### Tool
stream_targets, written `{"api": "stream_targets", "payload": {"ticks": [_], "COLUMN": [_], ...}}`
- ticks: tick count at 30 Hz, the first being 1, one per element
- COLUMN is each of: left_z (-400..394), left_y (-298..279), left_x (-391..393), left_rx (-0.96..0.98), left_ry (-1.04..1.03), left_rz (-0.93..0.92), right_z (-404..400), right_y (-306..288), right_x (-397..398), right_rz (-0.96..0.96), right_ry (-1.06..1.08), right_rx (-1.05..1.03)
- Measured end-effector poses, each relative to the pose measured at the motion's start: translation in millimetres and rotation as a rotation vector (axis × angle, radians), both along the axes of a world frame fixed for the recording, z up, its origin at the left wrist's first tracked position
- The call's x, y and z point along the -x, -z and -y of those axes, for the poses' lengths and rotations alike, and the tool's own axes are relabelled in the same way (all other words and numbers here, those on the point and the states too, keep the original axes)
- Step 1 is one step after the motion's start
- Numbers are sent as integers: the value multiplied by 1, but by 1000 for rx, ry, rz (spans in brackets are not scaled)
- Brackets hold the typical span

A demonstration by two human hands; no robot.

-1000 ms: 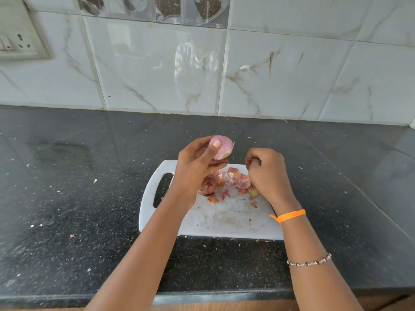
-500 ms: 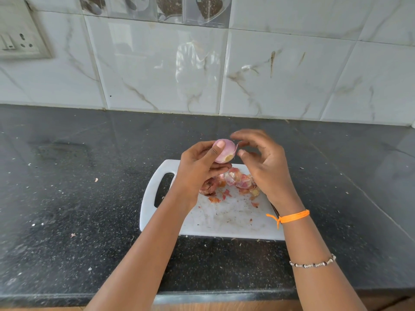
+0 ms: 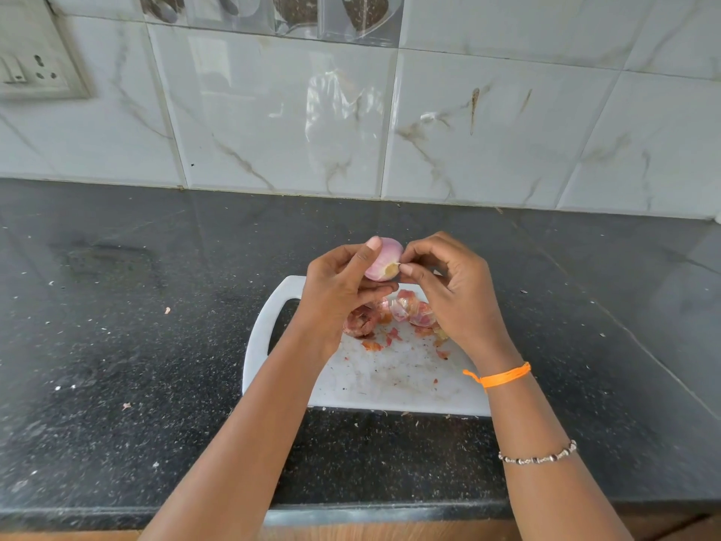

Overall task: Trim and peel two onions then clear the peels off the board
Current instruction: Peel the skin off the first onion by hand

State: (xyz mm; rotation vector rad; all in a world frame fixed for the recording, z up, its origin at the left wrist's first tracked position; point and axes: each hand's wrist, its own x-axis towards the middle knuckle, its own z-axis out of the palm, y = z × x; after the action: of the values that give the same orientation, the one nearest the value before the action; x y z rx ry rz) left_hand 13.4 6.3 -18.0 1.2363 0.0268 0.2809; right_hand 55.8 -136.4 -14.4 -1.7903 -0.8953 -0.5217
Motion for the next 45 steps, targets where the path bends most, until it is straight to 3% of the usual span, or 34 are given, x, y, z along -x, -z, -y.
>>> {"api": "stream_targets", "payload": {"ticks": [5,10,20,39,45], "left_z": [-6,-4,-4,5,6], "left_y": [-2,2,7,9,9], "left_x": [-3,-3,-3,-4,-2], "left_rx": [125,131,-75,-191,-211], "left_ry": [36,103,114,94,107], "left_rz": [-9,92,178,163,149], "right_z": [-2,-2,-3,-7,-5], "right_y": [1,-1,3,1,3], "right_x": [2,1,1,7,3], "right_rz": [-90,-43,-217,-182,-93], "right_ry": [-100,67,146,242,311], "right_rx": [-82,-116,-155,-131,-110]}}
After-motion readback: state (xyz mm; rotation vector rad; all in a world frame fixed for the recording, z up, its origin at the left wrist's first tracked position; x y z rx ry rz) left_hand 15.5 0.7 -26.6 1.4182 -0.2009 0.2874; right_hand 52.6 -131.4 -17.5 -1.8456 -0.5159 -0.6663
